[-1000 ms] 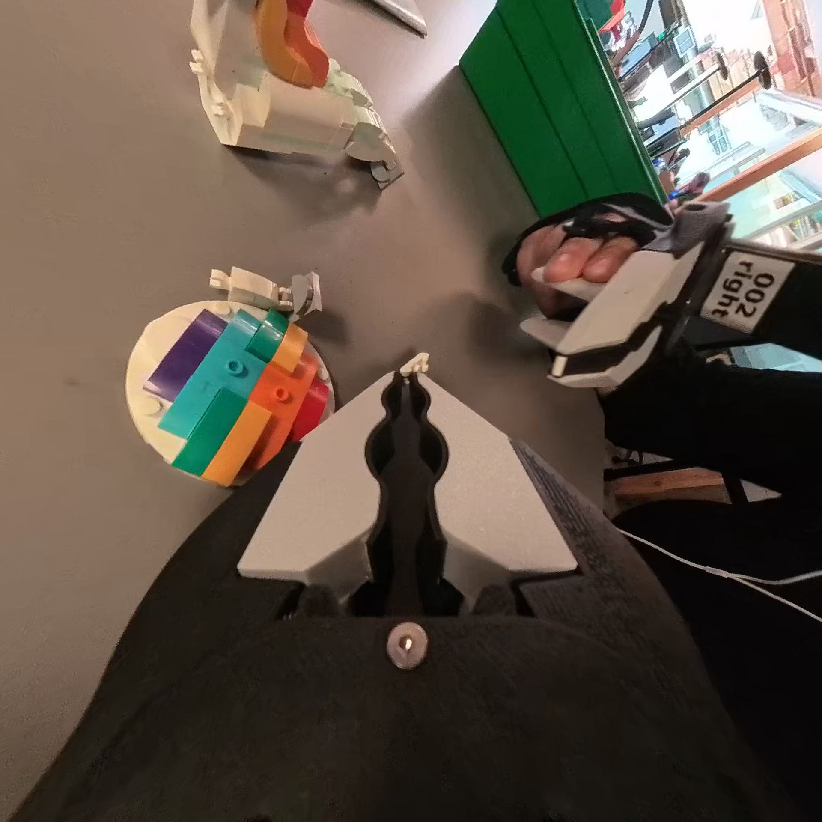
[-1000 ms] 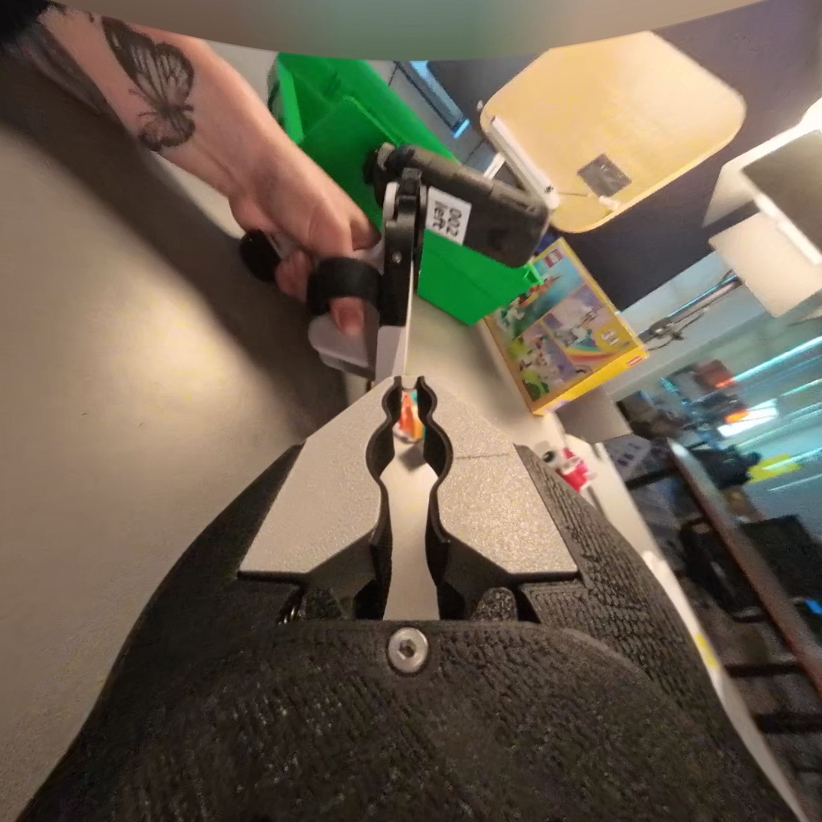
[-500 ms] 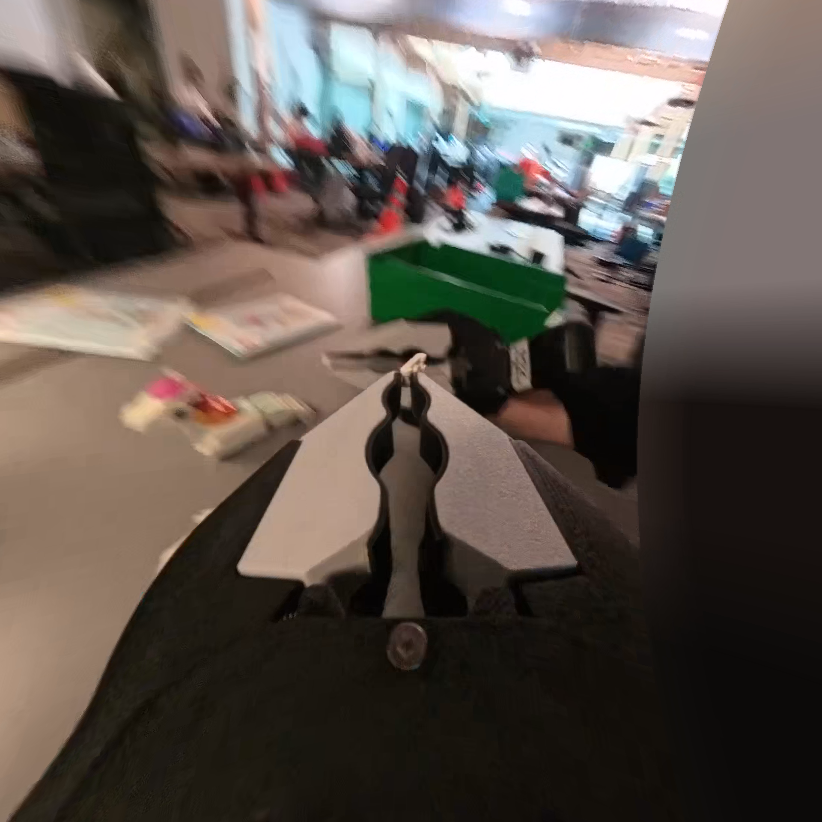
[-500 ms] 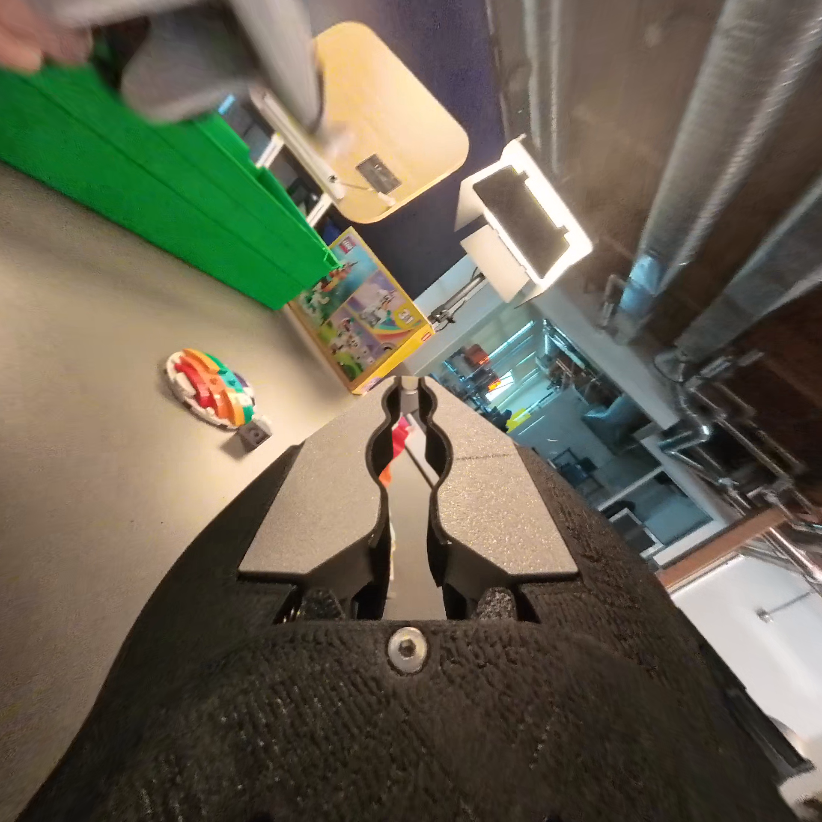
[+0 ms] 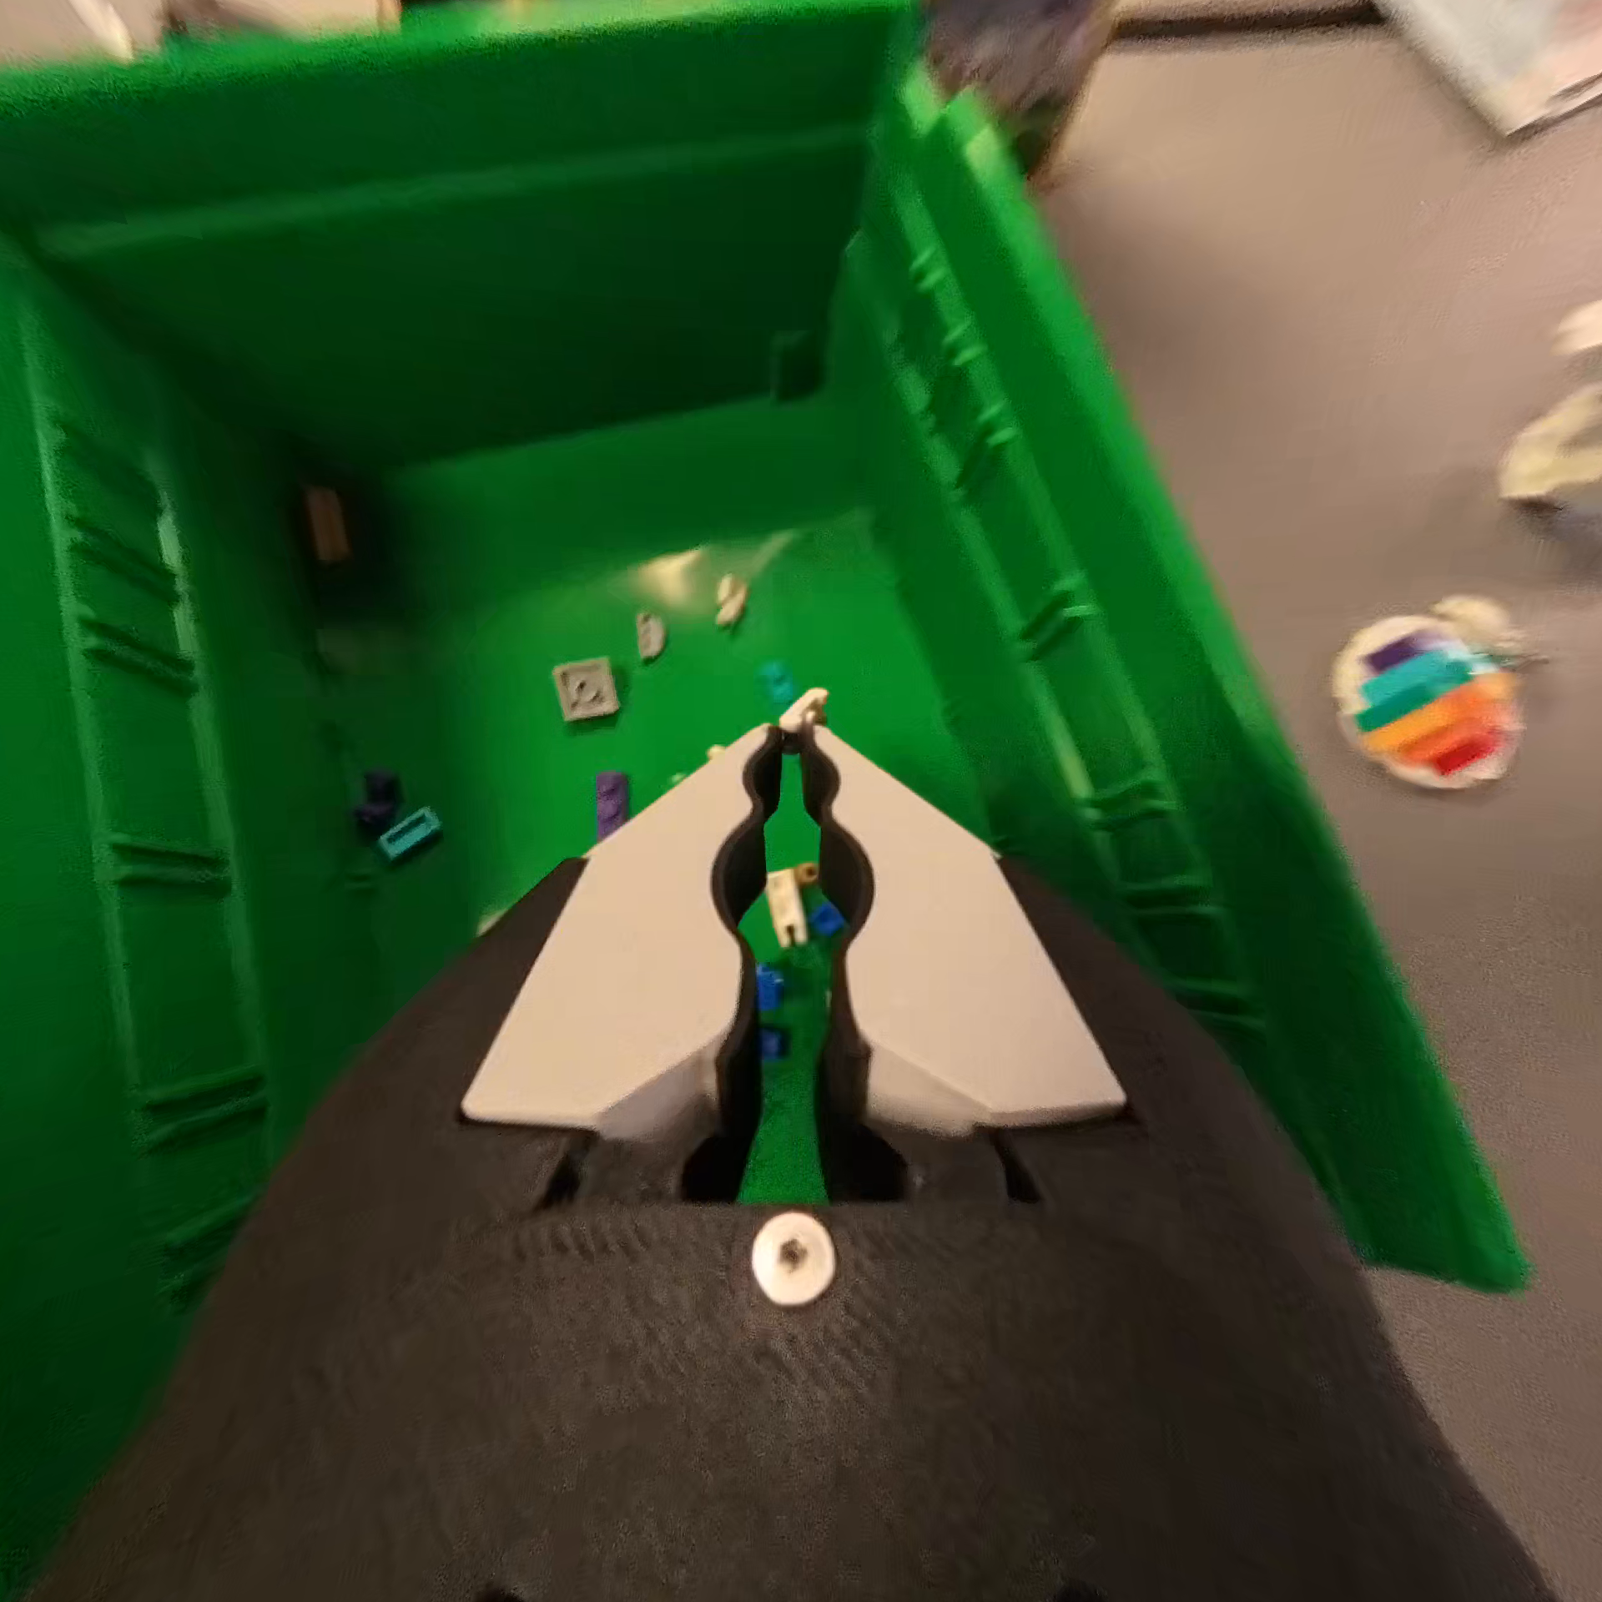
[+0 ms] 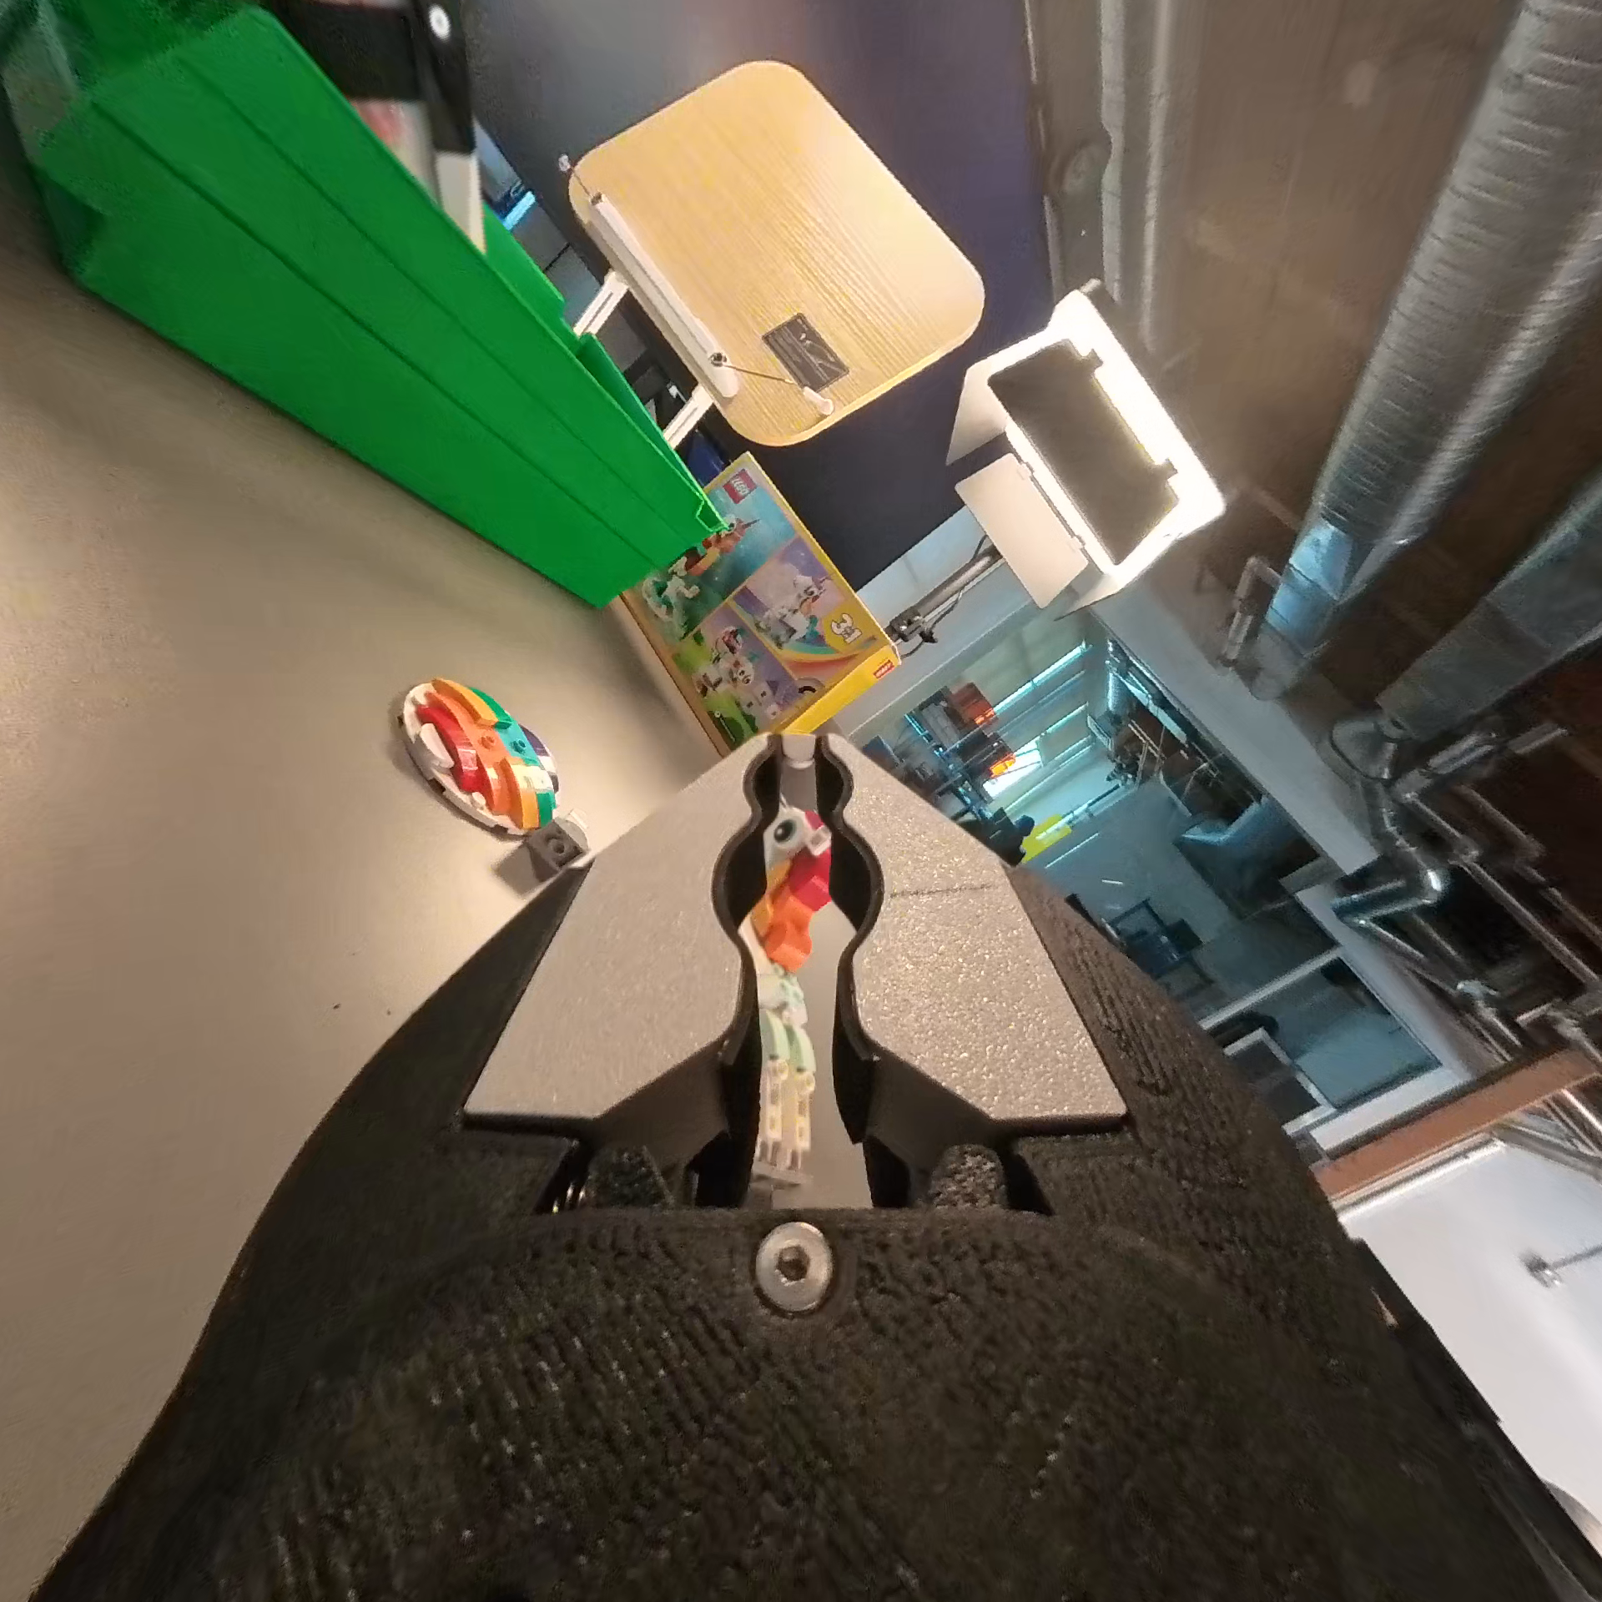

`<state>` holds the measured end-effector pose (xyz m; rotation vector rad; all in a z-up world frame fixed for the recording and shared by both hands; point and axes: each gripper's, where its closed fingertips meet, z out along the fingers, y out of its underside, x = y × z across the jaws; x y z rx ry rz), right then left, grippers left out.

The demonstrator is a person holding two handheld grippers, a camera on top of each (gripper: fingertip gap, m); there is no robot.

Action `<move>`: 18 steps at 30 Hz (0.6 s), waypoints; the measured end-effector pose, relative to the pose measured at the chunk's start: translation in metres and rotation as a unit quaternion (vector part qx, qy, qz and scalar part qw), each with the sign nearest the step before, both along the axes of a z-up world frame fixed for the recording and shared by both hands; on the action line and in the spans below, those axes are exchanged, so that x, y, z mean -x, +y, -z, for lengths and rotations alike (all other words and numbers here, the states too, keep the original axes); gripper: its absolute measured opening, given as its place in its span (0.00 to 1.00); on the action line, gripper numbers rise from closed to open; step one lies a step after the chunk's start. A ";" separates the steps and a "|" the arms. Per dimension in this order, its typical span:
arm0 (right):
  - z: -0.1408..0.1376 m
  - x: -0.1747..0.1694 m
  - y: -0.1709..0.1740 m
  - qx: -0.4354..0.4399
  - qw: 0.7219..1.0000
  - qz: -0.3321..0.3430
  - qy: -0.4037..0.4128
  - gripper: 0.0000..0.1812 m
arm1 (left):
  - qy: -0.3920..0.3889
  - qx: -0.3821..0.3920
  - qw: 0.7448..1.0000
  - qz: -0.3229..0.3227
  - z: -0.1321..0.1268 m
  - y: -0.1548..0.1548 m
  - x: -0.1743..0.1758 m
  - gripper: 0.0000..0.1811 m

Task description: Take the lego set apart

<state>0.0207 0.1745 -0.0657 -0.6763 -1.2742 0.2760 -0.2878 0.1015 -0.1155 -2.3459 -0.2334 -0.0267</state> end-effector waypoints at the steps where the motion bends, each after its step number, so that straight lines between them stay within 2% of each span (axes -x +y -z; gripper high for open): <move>1: 0.001 0.000 0.001 0.001 1.000 0.001 -0.002 0.03 | -0.009 0.031 0.999 -0.009 0.011 0.000 0.006 0.02; 3: 0.001 -0.001 0.003 0.004 1.000 0.003 -0.002 0.03 | -0.032 0.058 0.998 -0.012 0.025 0.004 0.009 0.02; 8: 0.002 -0.001 0.003 0.006 1.000 0.003 -0.005 0.03 | -0.030 0.121 0.992 -0.033 0.049 0.003 0.013 0.03; 12: 0.004 0.002 -0.001 0.002 1.000 -0.004 -0.010 0.03 | -0.020 0.109 0.992 -0.064 0.046 0.005 0.020 0.17; 14: 0.002 0.001 -0.003 -0.003 1.000 -0.006 -0.006 0.03 | -0.014 0.061 0.996 -0.070 0.026 0.008 0.018 0.21; 15: 0.001 0.001 -0.004 -0.006 1.000 -0.007 -0.003 0.03 | -0.009 0.016 0.998 -0.063 0.007 0.011 0.011 0.23; 18: -0.004 0.001 -0.011 -0.027 1.000 -0.013 0.004 0.03 | 0.022 -0.163 0.986 -0.003 -0.071 0.015 -0.042 0.25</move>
